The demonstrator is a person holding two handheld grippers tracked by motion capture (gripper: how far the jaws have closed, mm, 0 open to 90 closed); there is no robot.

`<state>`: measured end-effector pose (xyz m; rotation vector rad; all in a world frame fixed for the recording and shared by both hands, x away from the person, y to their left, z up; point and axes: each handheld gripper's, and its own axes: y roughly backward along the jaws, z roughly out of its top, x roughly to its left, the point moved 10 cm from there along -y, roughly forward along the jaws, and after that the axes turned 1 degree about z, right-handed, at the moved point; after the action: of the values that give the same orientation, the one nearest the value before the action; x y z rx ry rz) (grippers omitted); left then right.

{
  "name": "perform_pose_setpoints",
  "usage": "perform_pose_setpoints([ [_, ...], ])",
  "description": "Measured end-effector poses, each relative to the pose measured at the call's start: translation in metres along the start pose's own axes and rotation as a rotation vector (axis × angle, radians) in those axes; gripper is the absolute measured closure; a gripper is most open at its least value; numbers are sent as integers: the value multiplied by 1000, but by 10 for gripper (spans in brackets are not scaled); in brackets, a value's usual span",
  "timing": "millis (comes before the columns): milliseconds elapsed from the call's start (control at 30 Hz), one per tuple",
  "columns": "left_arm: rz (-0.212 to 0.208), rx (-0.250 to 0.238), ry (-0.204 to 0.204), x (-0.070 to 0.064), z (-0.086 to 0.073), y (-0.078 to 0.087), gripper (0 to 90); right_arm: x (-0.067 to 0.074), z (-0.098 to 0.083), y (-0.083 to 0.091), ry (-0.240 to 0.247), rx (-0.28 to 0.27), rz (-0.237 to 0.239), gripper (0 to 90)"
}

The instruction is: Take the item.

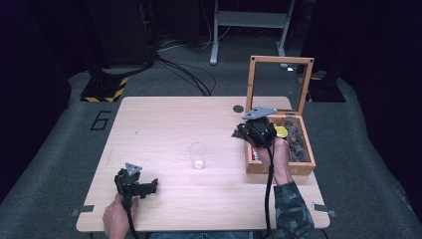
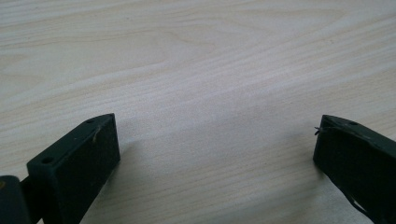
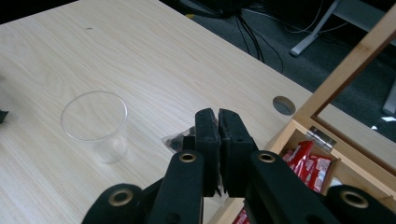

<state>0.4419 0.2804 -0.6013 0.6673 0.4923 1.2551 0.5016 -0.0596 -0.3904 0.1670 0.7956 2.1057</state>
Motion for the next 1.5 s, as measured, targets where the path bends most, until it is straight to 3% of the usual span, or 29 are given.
perform_pose_setpoints([
  [267, 0, 0, 0, 0, 0, 0, 3, 16, 8, -6, 34, -2, 34, 872],
  [867, 1, 0, -1, 0, 0, 0, 3, 49, 22, -28, 61, -8, 101, 872],
  [1500, 1, 0, 0, 0, 0, 0, 3, 81, 28, -54, 108, 22, 181, 872],
])
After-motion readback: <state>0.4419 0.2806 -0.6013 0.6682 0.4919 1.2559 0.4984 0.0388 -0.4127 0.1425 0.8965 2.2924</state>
